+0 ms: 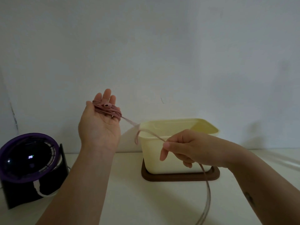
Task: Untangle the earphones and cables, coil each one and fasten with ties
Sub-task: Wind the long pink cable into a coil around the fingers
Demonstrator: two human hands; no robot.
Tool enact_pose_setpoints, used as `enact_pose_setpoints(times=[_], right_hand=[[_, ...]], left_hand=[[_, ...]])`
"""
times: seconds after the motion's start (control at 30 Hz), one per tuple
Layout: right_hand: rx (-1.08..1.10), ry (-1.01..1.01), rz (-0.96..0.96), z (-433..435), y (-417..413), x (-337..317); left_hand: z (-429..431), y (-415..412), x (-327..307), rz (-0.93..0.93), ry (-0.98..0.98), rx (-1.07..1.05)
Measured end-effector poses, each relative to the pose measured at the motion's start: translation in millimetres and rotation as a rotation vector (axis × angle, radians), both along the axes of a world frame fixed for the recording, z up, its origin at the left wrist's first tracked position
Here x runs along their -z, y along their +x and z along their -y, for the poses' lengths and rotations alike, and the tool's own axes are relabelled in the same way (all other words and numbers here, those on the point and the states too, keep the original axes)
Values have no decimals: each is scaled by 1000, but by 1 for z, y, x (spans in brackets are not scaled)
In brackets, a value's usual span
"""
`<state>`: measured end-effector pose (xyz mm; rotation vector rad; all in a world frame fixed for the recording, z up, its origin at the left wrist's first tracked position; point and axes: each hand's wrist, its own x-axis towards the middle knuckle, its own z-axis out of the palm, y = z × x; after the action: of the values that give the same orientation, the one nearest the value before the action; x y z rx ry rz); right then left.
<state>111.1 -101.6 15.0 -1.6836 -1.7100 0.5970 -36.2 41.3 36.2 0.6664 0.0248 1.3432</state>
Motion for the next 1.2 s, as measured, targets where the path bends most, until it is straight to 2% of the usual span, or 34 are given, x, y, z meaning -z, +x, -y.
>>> enact_pose_setpoints(times=[0.13,0.23,0.33,0.4,0.53,0.6,0.77,0.9,0.97,1.07,1.2], right_hand=[[-16,-28,134,13,-8,-13],[31,89,185,23,-11,-24],[124,295,146,28,-9,-30],[196,442,116,27,-7,-31],[344,727,-20,25,-1,-32],[408,832,-91,25,2,-33],[536,995,-233,28,14,-34],[578,1026,-305,23,21,-29],[594,987,-350,17,28,-24],[621,893,-430,7,41,-13],[619,714,-385,-10,49,7]], left_hand=[[-18,0,8,-106,18,-200],[-30,-1,15,-220,90,-336],[-38,4,24,-411,206,-246],[-39,8,32,-640,338,-198],[-24,12,45,-1271,773,-195],[-12,9,40,-1376,878,-149],[12,-3,16,-1352,1045,-88],[29,-8,12,-1321,1133,329],[32,-7,13,-1202,1063,536],[28,-4,18,-921,935,808],[29,5,20,-534,784,1069]])
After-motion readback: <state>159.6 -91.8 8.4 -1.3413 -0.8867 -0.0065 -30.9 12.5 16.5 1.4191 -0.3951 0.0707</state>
